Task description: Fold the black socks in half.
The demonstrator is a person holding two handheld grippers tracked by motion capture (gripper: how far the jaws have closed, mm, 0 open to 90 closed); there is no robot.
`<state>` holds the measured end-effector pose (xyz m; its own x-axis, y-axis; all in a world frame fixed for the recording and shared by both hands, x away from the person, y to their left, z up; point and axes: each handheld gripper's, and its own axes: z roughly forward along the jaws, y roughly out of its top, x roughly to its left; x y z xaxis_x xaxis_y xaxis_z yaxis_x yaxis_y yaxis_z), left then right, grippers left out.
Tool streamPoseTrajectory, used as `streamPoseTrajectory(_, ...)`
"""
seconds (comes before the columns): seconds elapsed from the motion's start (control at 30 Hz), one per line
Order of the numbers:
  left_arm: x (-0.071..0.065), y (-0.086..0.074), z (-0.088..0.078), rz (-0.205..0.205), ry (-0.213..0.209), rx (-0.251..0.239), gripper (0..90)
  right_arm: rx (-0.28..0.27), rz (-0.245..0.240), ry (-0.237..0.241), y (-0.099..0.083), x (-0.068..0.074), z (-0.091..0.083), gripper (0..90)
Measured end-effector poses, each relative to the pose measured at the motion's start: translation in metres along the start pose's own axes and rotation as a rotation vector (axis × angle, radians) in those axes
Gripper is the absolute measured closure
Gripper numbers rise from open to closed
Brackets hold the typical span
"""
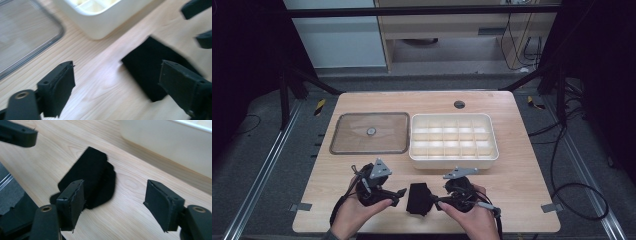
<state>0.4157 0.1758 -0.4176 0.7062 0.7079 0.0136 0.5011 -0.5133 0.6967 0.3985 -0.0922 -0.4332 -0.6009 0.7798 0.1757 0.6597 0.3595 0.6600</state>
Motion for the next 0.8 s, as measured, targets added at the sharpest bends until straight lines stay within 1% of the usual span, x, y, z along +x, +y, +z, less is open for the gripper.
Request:
streamPoseTrajectory(0.03,0.003,-0.004,0.000,-0.007,0.009,-0.003,10.7,0.009,-0.005,0.007,0.003,0.003,0.004,31.1)
streamPoseTrajectory(0.07,0.009,-0.011,0.000,-0.021,0.030,-0.009,10.6,0.011,-0.006,0.009,0.005,0.004,0.007,31.2)
streamPoseTrajectory(0.1,0.012,-0.015,0.001,-0.025,0.044,-0.008,10.3,0.013,-0.013,0.009,0.008,0.006,0.011,31.9)
streamPoseTrajectory(0.17,0.021,-0.026,0.002,-0.035,0.066,0.001,10.2,0.030,-0.004,0.015,0.012,0.010,0.017,33.3)
streamPoseTrajectory(0.2,0.026,-0.033,0.002,-0.046,0.078,0.004,10.3,0.032,-0.008,0.017,0.014,0.010,0.020,34.3)
streamPoseTrajectory(0.27,0.033,-0.042,0.002,-0.056,0.102,0.007,10.8,0.038,0.000,0.020,0.018,0.013,0.025,36.6)
streamPoseTrajectory(0.33,0.040,-0.053,0.001,-0.085,0.100,-0.004,11.2,0.048,-0.003,0.015,0.022,0.016,0.031,37.7)
streamPoseTrajectory(0.37,0.043,-0.056,0.001,-0.091,0.105,-0.005,11.9,0.057,0.001,0.014,0.023,0.017,0.034,38.3)
streamPoseTrajectory(0.43,0.048,-0.064,0.000,-0.104,0.129,-0.007,12.0,0.067,0.005,0.009,0.024,0.019,0.039,38.9)
streamPoseTrajectory(0.5,0.053,-0.070,0.000,-0.102,0.156,0.010,12.5,0.082,0.001,0.002,0.025,0.020,0.044,38.8)
streamPoseTrajectory(0.57,0.058,-0.075,0.000,-0.106,0.176,0.023,12.7,0.088,0.013,0.002,0.025,0.021,0.047,38.6)
streamPoseTrajectory(0.6,0.062,-0.078,-0.001,-0.125,0.176,0.022,12.8,0.091,0.017,0.002,0.025,0.022,0.048,38.4)
streamPoseTrajectory(0.67,0.064,-0.080,-0.002,-0.141,0.180,0.023,13.3,0.105,0.018,0.002,0.024,0.023,0.051,37.6)
streamPoseTrajectory(0.77,0.066,-0.084,-0.002,-0.150,0.184,0.025,13.8,0.117,0.014,0.002,0.025,0.024,0.052,36.9)
streamPoseTrajectory(0.8,0.066,-0.084,-0.002,-0.151,0.184,0.029,13.8,0.109,0.021,0.008,0.025,0.025,0.052,36.8)
